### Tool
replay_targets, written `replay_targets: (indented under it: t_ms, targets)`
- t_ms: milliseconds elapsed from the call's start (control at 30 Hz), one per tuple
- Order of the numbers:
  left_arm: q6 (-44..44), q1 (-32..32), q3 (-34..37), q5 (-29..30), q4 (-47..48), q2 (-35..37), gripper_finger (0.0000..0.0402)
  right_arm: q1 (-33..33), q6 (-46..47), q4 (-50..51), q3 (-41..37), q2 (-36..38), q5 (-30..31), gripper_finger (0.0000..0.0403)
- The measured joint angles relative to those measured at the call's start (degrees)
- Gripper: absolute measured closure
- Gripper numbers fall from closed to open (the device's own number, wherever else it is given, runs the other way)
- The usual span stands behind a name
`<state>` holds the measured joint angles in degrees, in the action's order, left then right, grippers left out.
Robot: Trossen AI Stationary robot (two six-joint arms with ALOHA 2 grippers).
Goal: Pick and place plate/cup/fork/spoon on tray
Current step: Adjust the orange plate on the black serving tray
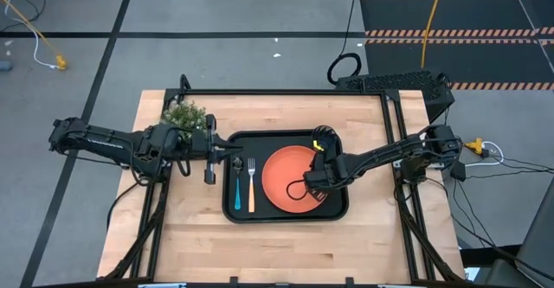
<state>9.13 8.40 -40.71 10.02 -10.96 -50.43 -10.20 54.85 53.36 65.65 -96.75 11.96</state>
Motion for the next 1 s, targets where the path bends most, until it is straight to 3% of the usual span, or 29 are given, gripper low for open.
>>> replay_targets:
  t_ms: [600, 1000]
  targets:
    - [-0.1, 0.0, 0.0, 0.0, 0.0, 0.0, 0.0376, 0.1, 1.5, -8.4, -6.6, 0.0, -0.3, 0.0225]
    - [-0.3, 0.0, 0.0, 0.0, 0.0, 0.0, 0.0376, -1.7, 3.2, -12.5, -7.0, 0.0, -4.9, 0.0225]
